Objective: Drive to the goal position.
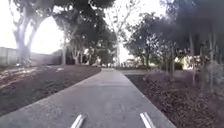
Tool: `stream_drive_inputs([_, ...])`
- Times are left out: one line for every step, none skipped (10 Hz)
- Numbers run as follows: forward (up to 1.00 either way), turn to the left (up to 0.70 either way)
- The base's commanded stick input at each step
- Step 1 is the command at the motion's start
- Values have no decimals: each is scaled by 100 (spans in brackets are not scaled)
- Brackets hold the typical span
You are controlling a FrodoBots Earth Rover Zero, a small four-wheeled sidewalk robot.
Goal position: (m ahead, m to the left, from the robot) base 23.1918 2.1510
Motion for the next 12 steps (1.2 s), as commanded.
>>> stream_drive_inputs([98, 0])
stream_drive_inputs([98, 0])
stream_drive_inputs([98, -4])
stream_drive_inputs([98, -8])
stream_drive_inputs([98, -16])
stream_drive_inputs([98, -29])
stream_drive_inputs([98, -4])
stream_drive_inputs([98, 0])
stream_drive_inputs([98, 0])
stream_drive_inputs([98, 0])
stream_drive_inputs([98, 0])
stream_drive_inputs([98, 0])
